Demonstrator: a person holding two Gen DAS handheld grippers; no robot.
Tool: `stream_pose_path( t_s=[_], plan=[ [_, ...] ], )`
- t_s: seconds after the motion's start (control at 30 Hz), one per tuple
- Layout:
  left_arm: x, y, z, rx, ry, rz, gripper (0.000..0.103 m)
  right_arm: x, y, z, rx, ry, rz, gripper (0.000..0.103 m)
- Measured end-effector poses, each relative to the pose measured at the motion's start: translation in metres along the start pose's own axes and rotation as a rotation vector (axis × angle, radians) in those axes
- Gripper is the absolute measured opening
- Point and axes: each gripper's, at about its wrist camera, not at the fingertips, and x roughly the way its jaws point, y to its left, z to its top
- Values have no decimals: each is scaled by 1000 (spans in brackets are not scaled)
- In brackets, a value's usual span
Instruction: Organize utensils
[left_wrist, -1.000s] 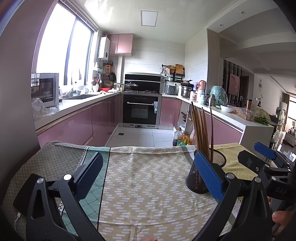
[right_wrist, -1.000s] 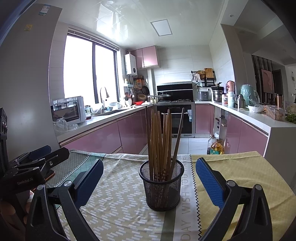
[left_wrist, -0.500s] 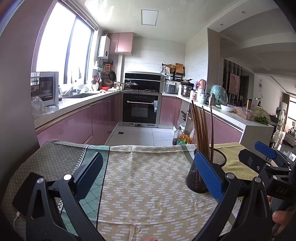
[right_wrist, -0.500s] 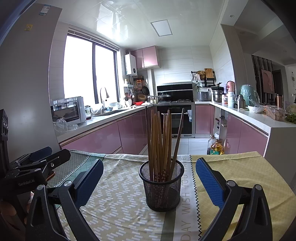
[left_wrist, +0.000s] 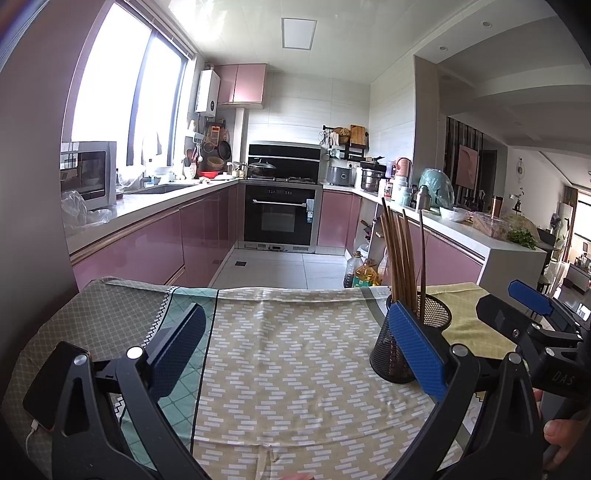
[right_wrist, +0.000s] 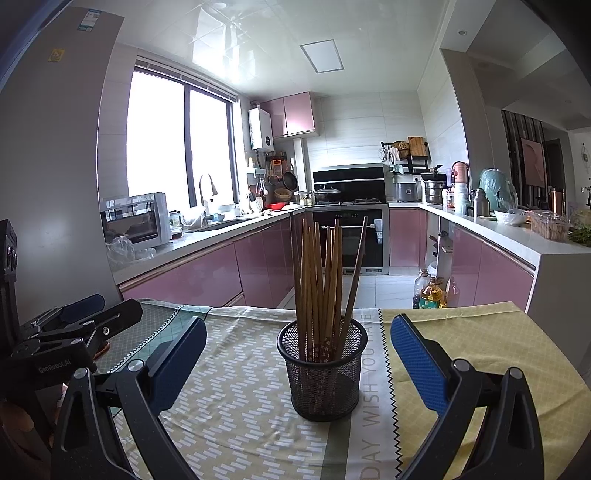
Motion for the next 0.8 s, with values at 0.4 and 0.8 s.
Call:
stream_pose_path(
  t_s=[0.4, 0.8],
  plan=[
    [0, 0, 0, 0, 1, 0, 98, -1, 0, 1, -1, -1, 0, 97],
    [1, 0, -1, -1, 2, -1, 98, -2, 0, 1, -2, -2, 1, 97]
  ],
)
